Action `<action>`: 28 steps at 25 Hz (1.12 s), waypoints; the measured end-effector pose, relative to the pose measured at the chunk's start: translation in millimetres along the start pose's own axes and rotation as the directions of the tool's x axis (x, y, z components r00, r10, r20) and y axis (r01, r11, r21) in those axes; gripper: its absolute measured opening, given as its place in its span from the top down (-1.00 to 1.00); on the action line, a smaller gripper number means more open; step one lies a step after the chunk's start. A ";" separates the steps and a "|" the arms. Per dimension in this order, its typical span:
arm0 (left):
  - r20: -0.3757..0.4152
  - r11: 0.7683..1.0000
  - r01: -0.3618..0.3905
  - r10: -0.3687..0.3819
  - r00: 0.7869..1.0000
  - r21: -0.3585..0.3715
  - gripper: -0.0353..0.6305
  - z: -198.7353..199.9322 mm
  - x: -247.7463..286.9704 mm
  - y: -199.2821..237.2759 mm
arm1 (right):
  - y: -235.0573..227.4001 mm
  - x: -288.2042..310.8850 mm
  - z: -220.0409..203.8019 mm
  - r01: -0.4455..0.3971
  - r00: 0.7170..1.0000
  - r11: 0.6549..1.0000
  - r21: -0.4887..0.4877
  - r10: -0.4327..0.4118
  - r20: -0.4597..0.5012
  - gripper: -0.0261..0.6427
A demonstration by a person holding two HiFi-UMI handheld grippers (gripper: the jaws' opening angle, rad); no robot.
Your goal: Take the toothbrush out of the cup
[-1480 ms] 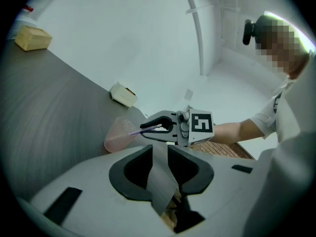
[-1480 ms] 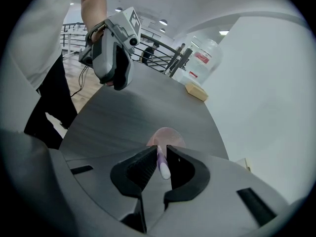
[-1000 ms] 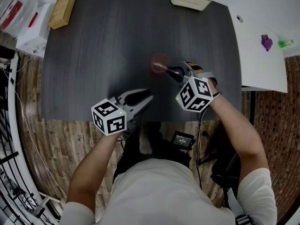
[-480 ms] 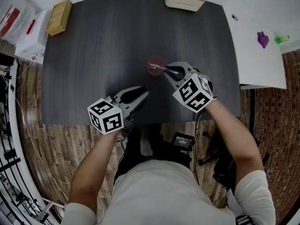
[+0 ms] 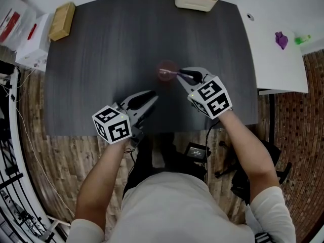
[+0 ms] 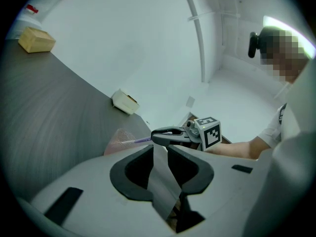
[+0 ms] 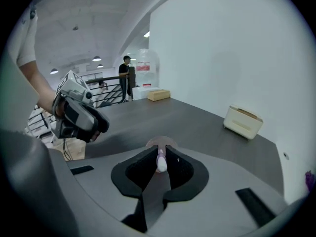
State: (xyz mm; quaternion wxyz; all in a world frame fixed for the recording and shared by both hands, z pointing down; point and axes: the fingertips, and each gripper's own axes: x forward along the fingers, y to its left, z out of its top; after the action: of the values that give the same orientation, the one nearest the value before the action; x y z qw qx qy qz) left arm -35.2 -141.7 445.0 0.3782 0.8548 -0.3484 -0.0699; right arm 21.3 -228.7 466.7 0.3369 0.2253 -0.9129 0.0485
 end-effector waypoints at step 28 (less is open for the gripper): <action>0.140 0.999 0.037 -0.032 0.990 -0.029 0.65 44.9 -23.5 -26.1 | -33.6 -88.7 7.7 -0.163 0.935 0.575 0.802 -0.169 0.311 0.76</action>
State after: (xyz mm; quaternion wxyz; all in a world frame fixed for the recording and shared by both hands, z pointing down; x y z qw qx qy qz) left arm -55.8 -141.0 391.8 0.3654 0.8476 -0.3579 -0.1414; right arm 91.2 -227.0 402.1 0.0250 0.3613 -0.8311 0.4220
